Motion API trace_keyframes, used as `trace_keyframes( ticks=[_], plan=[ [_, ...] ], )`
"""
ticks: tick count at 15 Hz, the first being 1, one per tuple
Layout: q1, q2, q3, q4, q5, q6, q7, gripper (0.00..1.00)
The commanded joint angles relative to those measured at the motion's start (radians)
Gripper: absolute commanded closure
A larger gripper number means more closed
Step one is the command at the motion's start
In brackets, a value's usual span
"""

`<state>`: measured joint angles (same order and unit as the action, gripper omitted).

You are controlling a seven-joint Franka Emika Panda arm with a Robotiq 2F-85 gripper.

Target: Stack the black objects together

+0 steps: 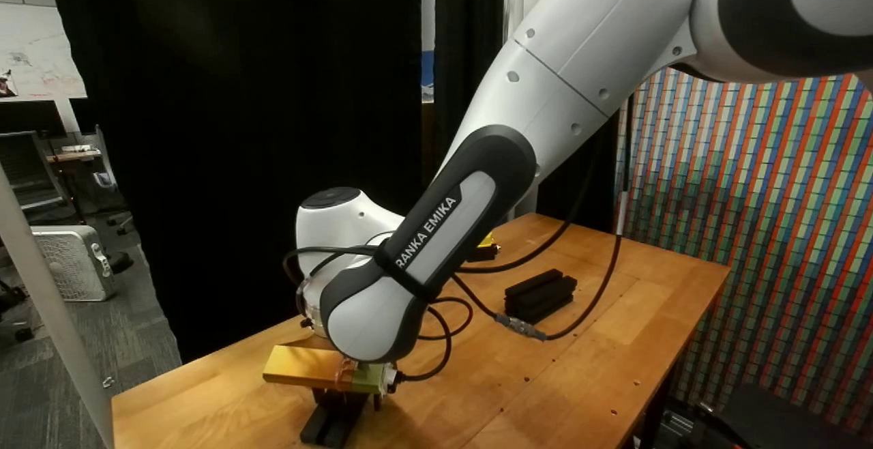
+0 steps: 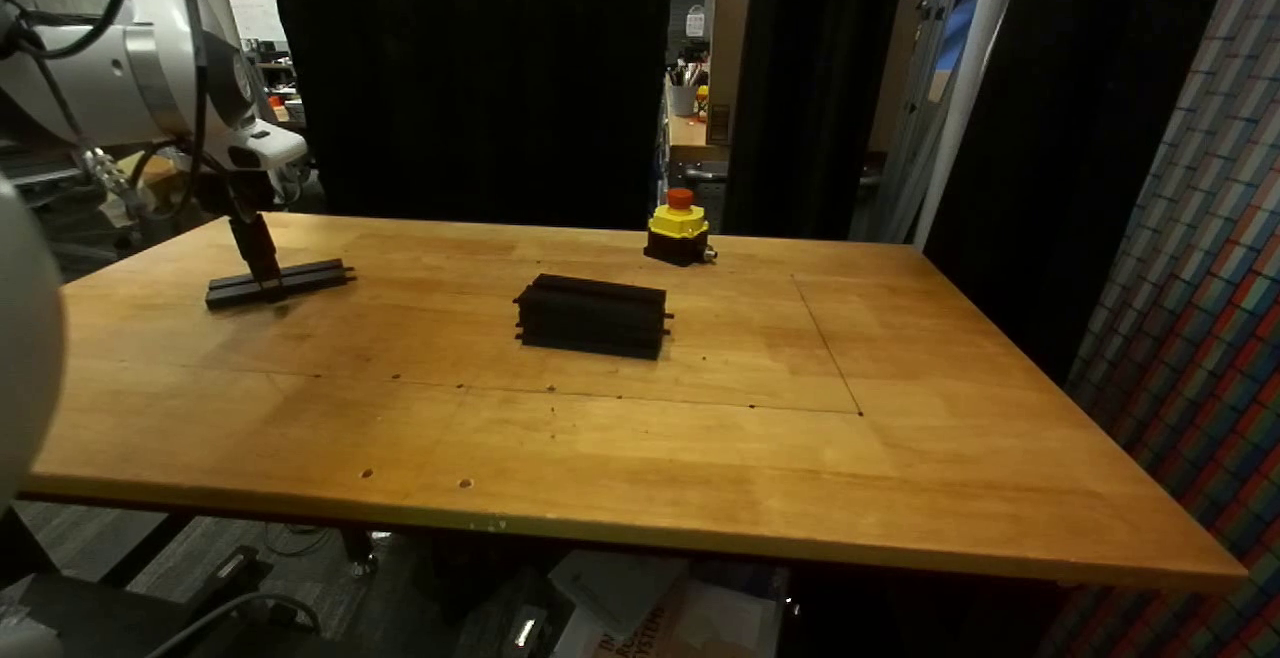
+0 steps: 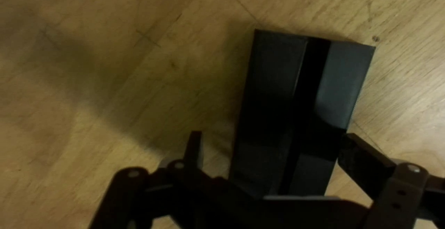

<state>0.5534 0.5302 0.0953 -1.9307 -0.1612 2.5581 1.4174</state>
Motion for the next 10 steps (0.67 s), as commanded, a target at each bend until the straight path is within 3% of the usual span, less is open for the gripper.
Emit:
trace_keyframes(
  ticks=[1, 10],
  plan=[
    [-0.015, -0.044, 0.010, -0.048, 0.018, 0.026, -0.007, 0.00],
    [-0.022, -0.052, 0.008, -0.053, 0.017, 0.047, -0.004, 0.00]
  ],
)
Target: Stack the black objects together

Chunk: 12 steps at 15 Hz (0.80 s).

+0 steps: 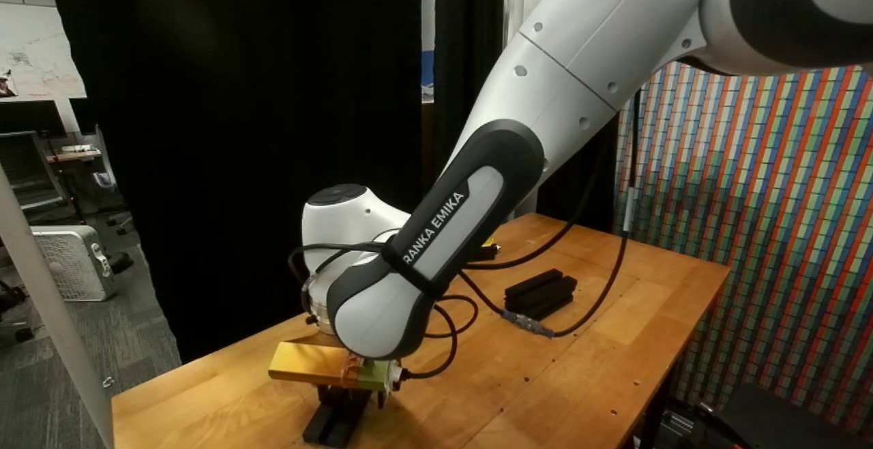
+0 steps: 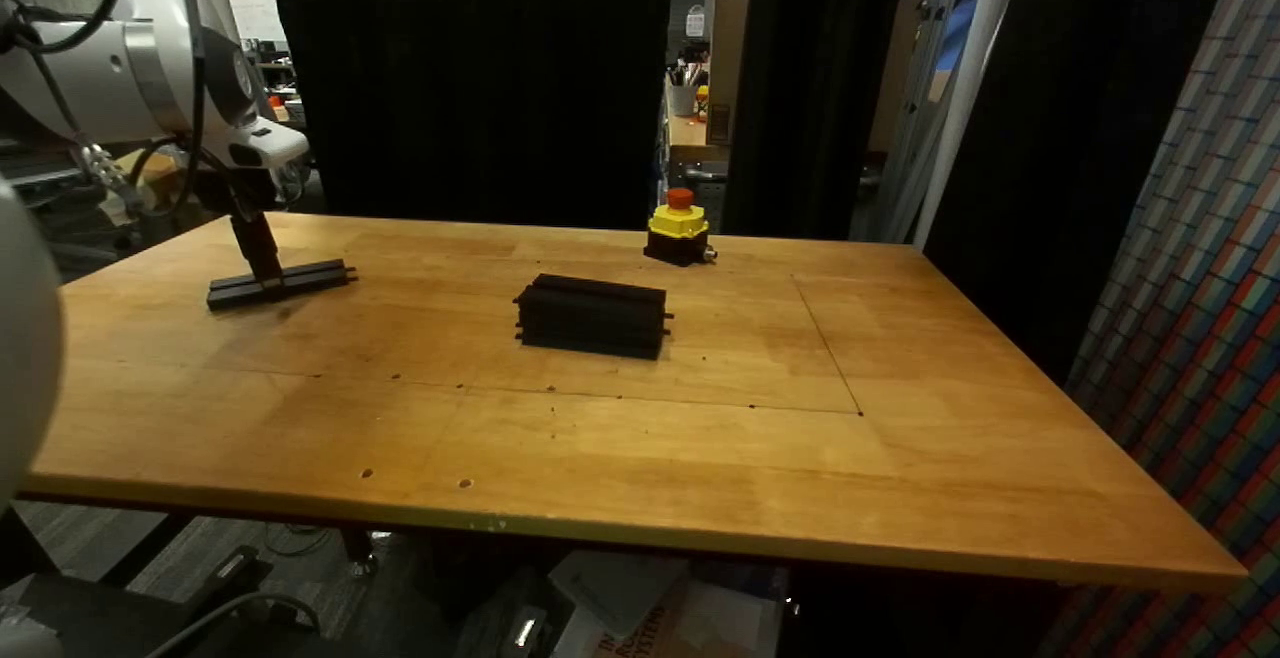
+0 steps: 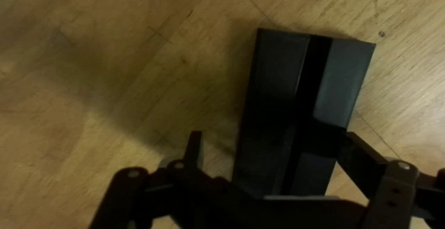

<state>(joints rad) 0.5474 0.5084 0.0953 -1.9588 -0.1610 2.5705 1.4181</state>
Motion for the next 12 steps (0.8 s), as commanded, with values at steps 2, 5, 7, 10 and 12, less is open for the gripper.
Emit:
trace_keyframes(
  ticks=[2, 5, 7, 10, 12],
  plan=[
    [-0.015, -0.029, 0.007, -0.019, 0.014, 0.045, -0.002, 0.00],
    [-0.008, -0.020, 0.005, -0.005, 0.010, 0.044, 0.001, 0.00],
    [-0.008, -0.013, 0.005, -0.001, 0.009, 0.045, 0.000, 0.00],
    [-0.007, -0.001, 0.003, 0.010, 0.009, 0.035, 0.000, 0.00],
    [-0.006, 0.007, 0.001, 0.017, 0.008, 0.031, 0.002, 0.00]
  ],
)
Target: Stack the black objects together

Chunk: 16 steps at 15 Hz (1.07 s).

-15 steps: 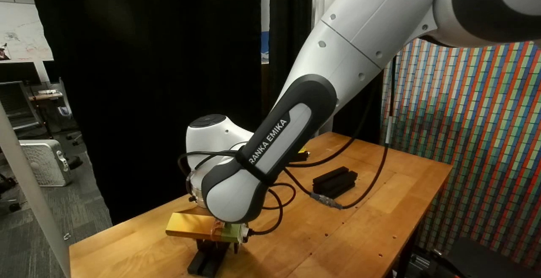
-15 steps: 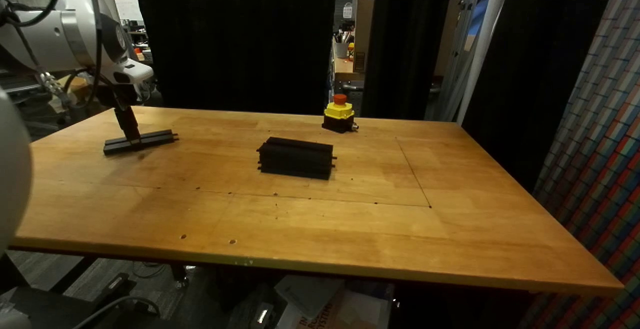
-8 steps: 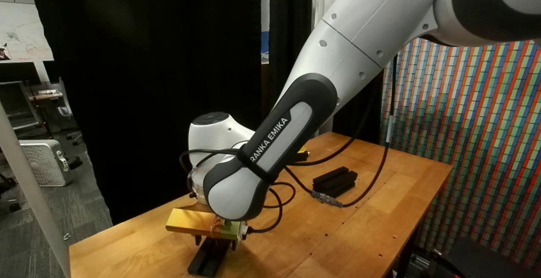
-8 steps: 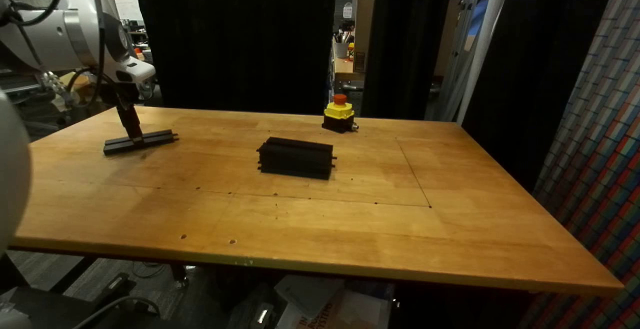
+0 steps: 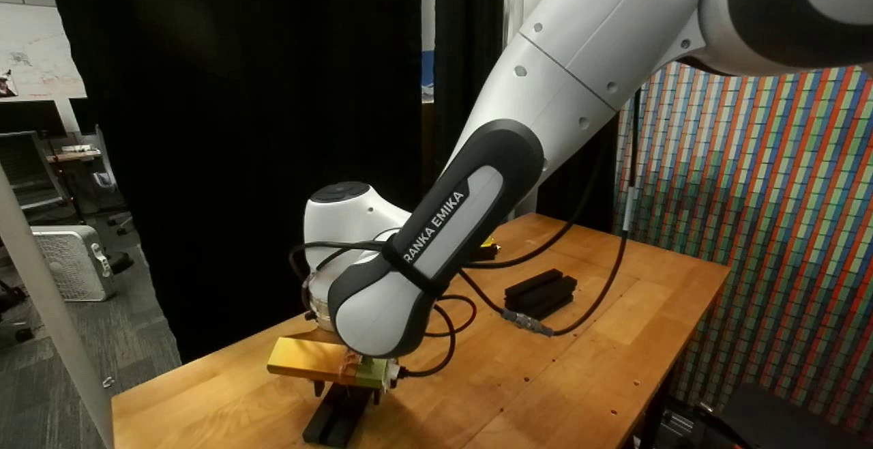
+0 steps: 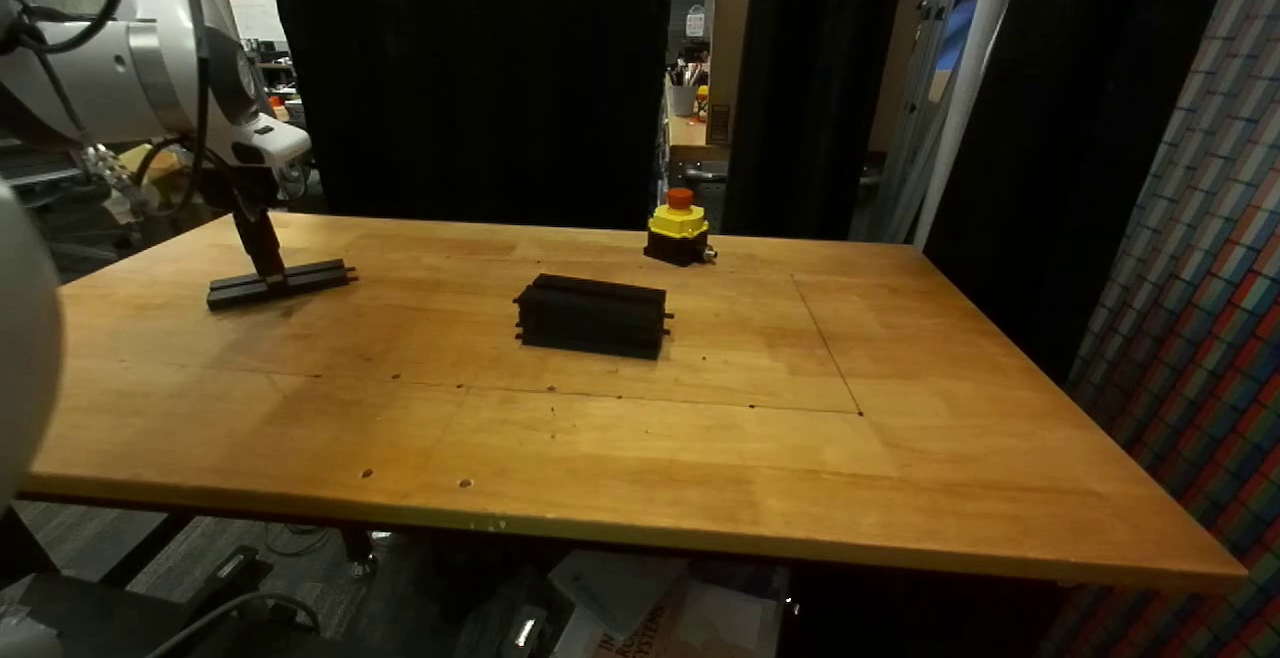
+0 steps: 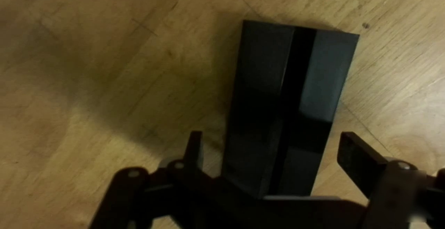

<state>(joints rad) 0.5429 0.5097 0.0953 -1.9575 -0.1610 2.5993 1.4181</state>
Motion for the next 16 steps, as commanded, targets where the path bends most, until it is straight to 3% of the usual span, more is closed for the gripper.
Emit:
trace_keyframes(
  ticks=[1, 8, 9, 11, 14, 16],
  plan=[
    [-0.001, 0.010, 0.002, 0.020, 0.009, -0.001, 0.000, 0.00],
    [0.017, 0.044, -0.018, 0.059, -0.010, -0.038, 0.014, 0.03],
    [0.023, 0.045, -0.025, 0.062, -0.020, -0.052, 0.018, 0.26],
    [0.029, 0.043, -0.032, 0.066, -0.030, -0.083, 0.025, 0.30],
    [0.020, 0.029, -0.029, 0.060, -0.035, -0.104, 0.017, 0.52],
    [0.001, 0.020, -0.019, 0.045, -0.024, -0.099, -0.008, 0.55]
  ],
)
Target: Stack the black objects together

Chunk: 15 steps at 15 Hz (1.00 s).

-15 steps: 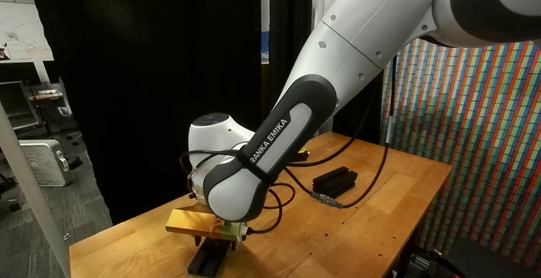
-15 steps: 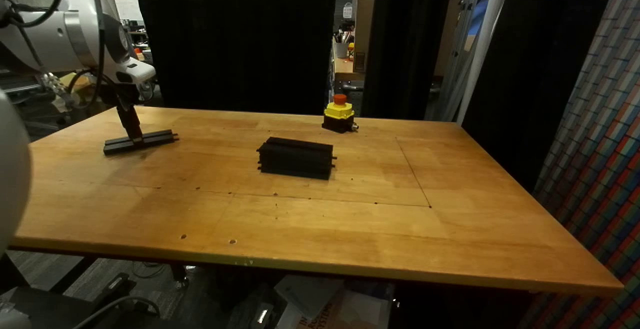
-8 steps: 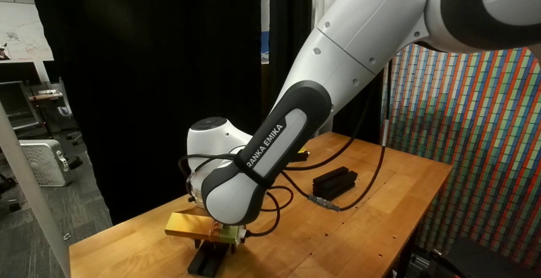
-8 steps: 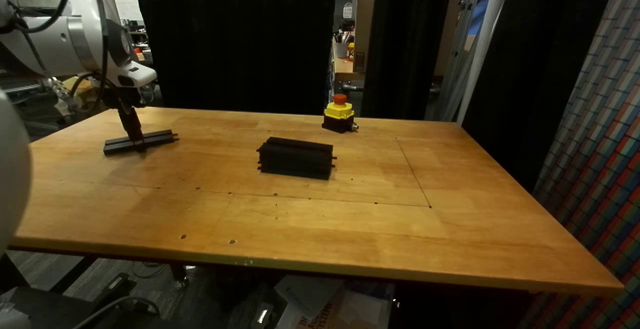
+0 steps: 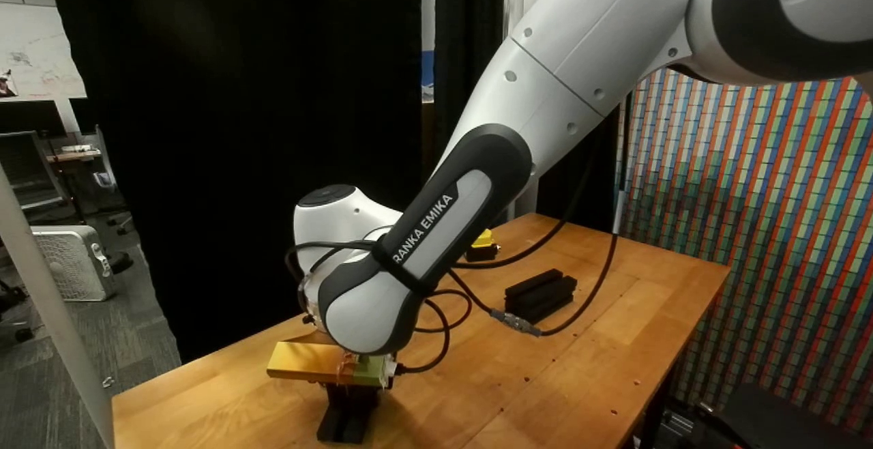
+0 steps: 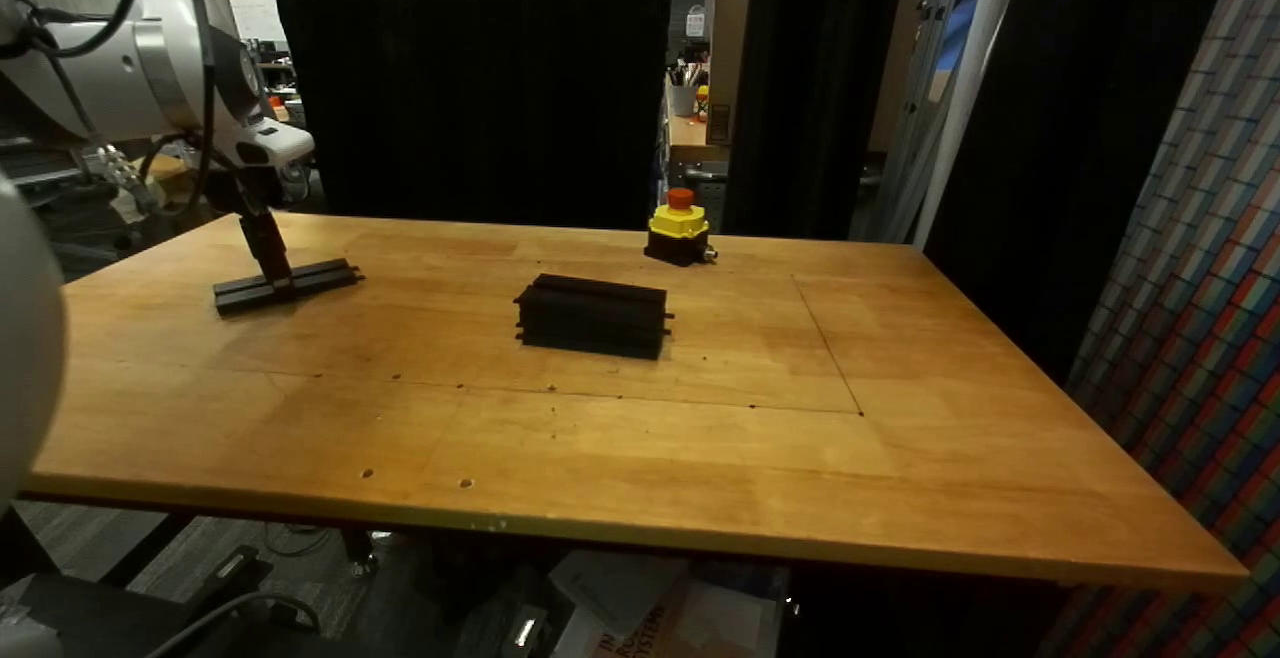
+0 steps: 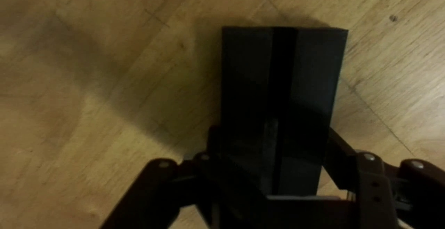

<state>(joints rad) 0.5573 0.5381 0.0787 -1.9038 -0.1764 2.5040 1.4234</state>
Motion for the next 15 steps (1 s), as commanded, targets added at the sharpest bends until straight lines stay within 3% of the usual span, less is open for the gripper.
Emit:
trace_keyframes(
  ticks=[1, 8, 15],
  plan=[
    [-0.019, -0.020, -0.003, -0.018, -0.009, -0.005, -0.020, 0.55],
    [-0.081, -0.122, -0.040, -0.117, -0.025, 0.018, -0.024, 0.55],
    [-0.190, -0.258, -0.113, -0.190, -0.054, 0.040, 0.019, 0.55]
  ],
)
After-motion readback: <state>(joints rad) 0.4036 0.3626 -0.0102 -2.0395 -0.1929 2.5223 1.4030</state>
